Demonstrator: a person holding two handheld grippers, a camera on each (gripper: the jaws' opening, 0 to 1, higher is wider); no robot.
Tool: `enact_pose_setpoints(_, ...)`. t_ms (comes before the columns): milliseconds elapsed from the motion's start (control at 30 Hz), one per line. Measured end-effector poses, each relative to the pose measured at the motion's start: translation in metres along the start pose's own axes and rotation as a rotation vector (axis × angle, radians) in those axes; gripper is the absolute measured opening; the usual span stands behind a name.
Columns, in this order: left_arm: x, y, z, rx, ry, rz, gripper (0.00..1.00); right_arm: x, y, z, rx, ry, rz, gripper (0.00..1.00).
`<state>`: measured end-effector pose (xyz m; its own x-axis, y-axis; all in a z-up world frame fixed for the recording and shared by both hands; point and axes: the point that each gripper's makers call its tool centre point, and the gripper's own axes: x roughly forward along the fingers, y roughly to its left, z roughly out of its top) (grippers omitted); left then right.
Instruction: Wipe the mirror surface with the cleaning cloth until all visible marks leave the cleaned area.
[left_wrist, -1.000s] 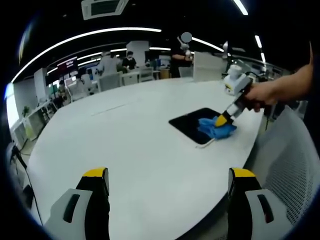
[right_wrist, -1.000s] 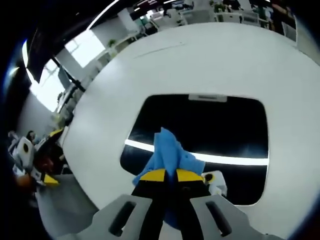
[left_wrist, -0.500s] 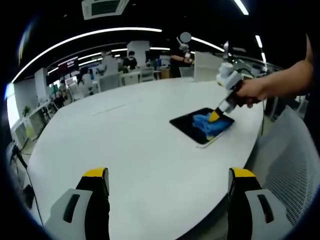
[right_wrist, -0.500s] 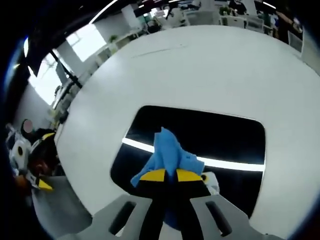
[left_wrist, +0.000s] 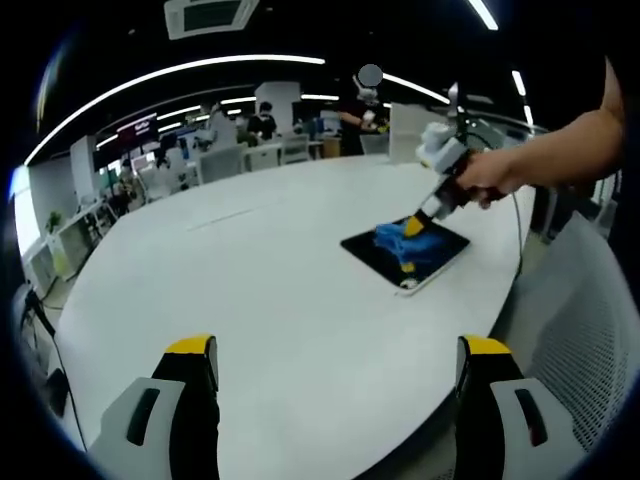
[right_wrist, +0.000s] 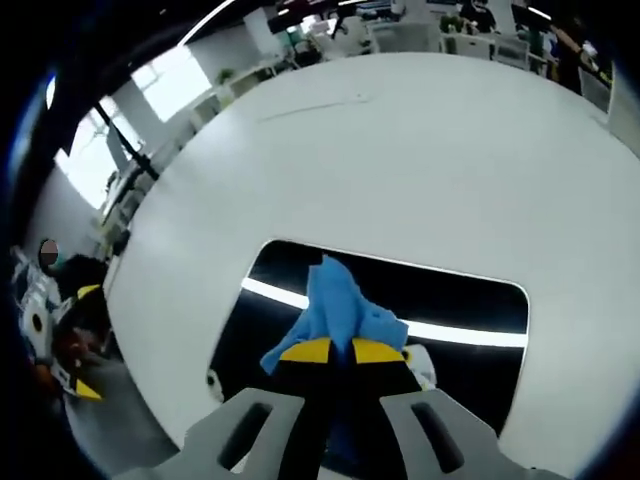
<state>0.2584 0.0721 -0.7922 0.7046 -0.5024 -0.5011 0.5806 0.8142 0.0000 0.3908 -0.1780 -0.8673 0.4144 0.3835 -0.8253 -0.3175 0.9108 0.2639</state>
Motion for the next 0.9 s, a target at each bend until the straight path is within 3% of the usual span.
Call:
enact_pose_setpoints(500, 0.0, 0.0, 0.001, 0.008, -0.005, -0.001, 0.99, 0.012, -0.006, 0.025, -0.002, -0.027, -0.01, 0.01)
enact_pose_setpoints(900, 0.0, -0.007, 0.003, -0.044, -0.016, -0.041, 0.99, 0.021, -0.01, 0.039, 0.015, -0.025, -0.036, 0.01)
